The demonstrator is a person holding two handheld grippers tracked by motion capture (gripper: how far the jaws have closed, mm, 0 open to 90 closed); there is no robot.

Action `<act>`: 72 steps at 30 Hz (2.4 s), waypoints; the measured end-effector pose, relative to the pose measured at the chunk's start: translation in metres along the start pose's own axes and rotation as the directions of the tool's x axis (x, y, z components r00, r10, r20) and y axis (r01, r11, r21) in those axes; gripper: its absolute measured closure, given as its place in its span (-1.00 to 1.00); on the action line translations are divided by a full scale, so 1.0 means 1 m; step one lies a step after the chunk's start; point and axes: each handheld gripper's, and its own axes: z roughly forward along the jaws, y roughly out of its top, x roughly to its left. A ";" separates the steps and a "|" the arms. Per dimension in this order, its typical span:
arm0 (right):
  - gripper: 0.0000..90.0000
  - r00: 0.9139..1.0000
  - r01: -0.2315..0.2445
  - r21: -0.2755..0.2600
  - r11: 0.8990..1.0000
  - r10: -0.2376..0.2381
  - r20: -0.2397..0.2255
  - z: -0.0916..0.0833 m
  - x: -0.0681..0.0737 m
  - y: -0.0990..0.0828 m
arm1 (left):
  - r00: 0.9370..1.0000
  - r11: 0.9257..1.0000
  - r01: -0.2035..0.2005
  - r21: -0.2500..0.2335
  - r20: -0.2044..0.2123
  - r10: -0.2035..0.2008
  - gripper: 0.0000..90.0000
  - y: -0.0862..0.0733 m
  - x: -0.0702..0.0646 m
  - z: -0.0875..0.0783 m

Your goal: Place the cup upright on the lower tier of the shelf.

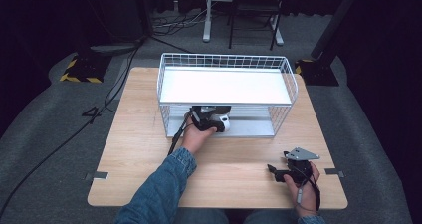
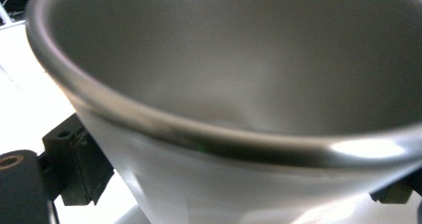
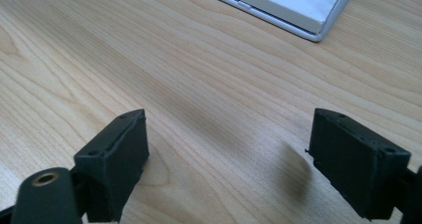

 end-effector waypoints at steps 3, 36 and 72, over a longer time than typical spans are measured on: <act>-0.65 1.000 0.001 -0.001 1.000 -0.001 0.001 0.000 0.000 0.000 | 1.000 1.000 0.007 -0.001 -0.005 -0.007 -0.84 0.000 0.000 0.000; -0.65 1.000 0.009 -0.001 1.000 -0.009 -0.013 0.000 0.001 0.000 | 1.000 1.000 0.029 0.005 -0.007 -0.029 -0.85 -0.005 -0.001 -0.006; -0.65 1.000 0.012 -0.003 1.000 -0.012 -0.011 0.000 0.002 0.000 | 0.999 0.999 0.044 0.022 -0.015 -0.043 -1.00 -0.016 0.006 -0.031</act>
